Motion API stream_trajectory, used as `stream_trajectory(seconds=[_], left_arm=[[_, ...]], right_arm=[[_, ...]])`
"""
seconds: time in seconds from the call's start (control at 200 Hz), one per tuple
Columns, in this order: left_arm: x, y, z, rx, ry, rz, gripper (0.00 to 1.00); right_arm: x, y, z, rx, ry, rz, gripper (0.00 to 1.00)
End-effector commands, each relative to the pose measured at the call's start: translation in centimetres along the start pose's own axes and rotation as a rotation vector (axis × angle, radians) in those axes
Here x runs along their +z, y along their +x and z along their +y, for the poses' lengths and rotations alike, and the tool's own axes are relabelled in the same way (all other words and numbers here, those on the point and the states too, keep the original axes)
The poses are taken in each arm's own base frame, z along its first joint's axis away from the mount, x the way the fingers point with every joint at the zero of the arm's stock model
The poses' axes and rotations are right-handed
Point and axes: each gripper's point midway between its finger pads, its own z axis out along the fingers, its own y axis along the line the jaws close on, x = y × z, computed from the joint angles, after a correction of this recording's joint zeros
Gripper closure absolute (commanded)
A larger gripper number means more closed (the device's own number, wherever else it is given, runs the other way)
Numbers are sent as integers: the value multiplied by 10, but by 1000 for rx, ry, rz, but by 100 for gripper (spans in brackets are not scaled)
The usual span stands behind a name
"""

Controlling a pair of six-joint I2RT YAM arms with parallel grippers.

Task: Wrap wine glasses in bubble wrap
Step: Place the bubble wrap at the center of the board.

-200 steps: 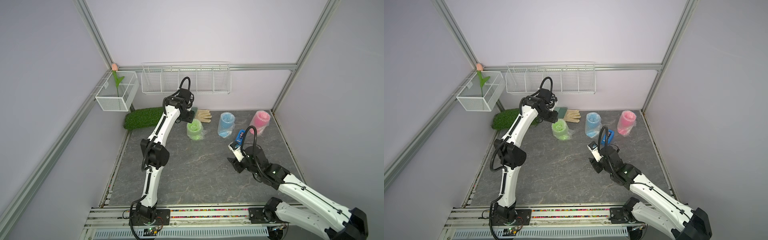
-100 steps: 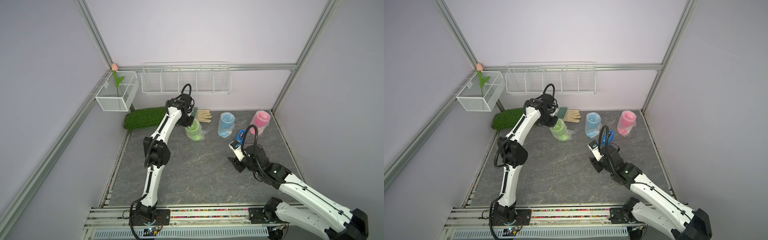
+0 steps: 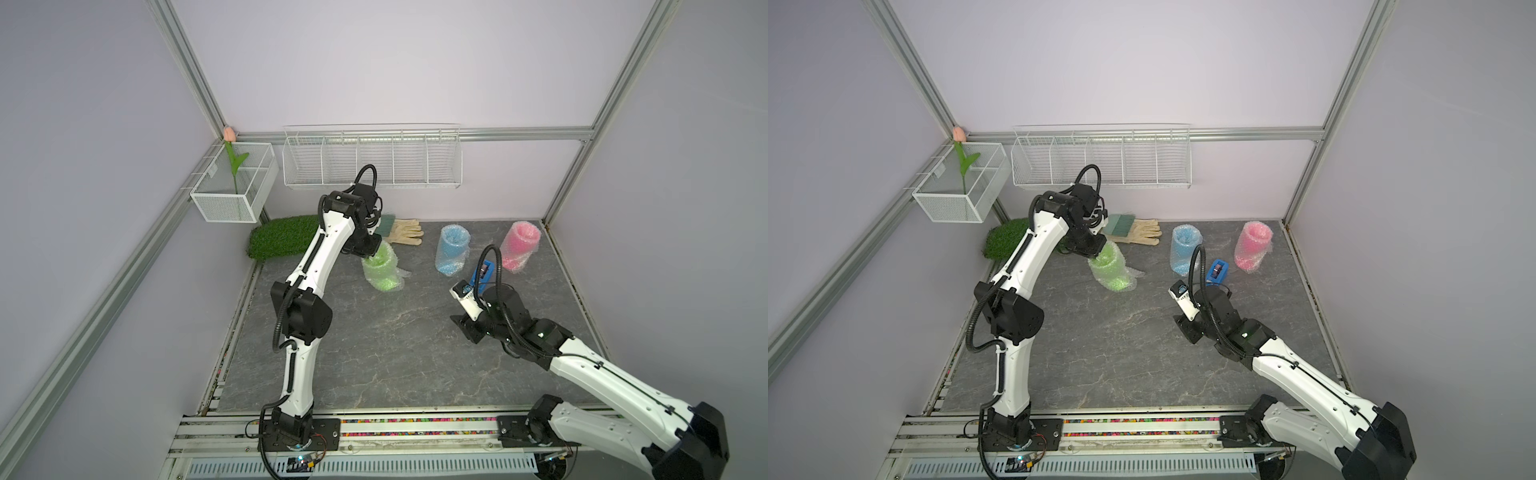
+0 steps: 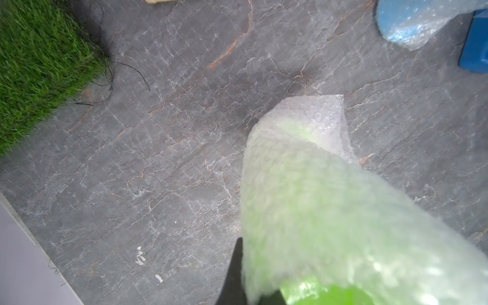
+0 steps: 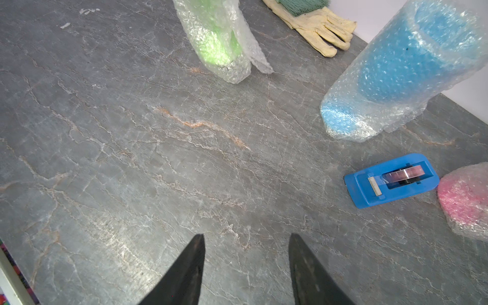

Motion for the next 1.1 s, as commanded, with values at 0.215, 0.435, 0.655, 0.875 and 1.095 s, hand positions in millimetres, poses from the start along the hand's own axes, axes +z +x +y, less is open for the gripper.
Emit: stream_trajectory(seconds=[0.215,0.435,0.655,0.875,1.095], left_arm=[[62,-24,12,-17,-9,46,100],[88,-48,8,-15,17,-26,100],[74,-56,12,-31,-6,-68,79],[19,-69,13,-31,-15,-213,59],[1,-62,9,-29,2,-220,55]], right_arm=[[1,-6,-1,-26,-4,7,46],[5,-3,-1,-37,-9,30,46],[5,-5,-1,-34,-10,33,46],[2,-8,-2,-35,-8,29,45],[2,-9,-1,-37,-9,26,45]])
